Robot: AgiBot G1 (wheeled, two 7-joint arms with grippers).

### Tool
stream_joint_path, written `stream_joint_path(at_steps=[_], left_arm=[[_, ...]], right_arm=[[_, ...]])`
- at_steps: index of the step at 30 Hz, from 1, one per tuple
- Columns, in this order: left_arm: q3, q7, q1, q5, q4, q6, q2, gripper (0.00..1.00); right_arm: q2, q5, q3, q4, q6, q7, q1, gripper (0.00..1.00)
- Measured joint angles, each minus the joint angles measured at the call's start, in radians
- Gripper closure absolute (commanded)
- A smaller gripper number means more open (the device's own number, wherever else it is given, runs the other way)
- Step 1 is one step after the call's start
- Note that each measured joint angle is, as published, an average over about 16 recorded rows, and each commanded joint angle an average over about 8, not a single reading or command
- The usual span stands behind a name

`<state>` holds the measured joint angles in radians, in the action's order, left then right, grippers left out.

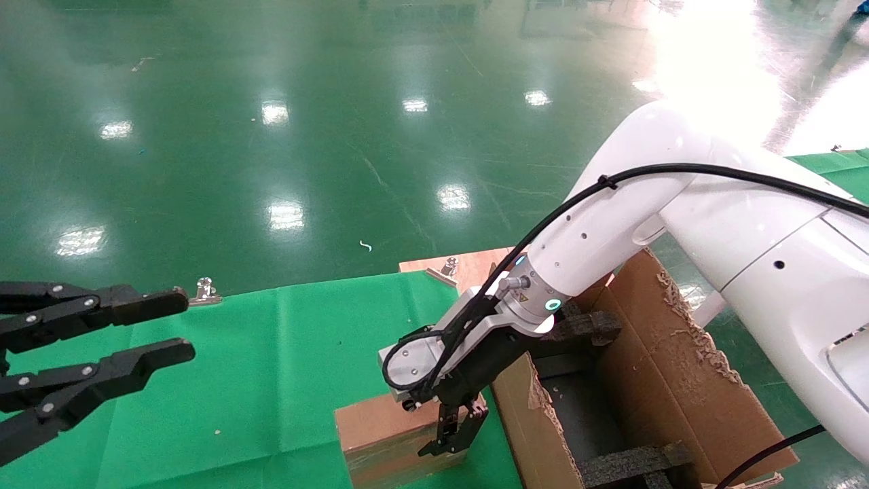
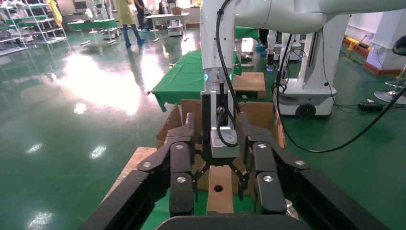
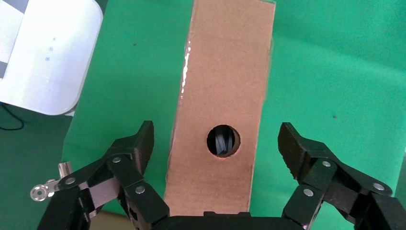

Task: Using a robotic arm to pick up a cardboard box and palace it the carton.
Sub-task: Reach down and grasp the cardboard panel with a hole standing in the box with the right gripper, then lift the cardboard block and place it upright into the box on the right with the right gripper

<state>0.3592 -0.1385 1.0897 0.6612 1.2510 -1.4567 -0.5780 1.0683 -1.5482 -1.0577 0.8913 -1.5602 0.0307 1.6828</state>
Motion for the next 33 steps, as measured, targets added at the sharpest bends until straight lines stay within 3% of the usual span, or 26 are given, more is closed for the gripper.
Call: stream_joint_path(at_steps=[33], left_arm=[[0.000, 0.000, 0.000, 0.000, 0.000, 0.000, 0.000, 0.00]], right_arm=[[-0.013, 0.012, 0.017, -0.003, 0.002, 0.009, 0.015, 1.00]])
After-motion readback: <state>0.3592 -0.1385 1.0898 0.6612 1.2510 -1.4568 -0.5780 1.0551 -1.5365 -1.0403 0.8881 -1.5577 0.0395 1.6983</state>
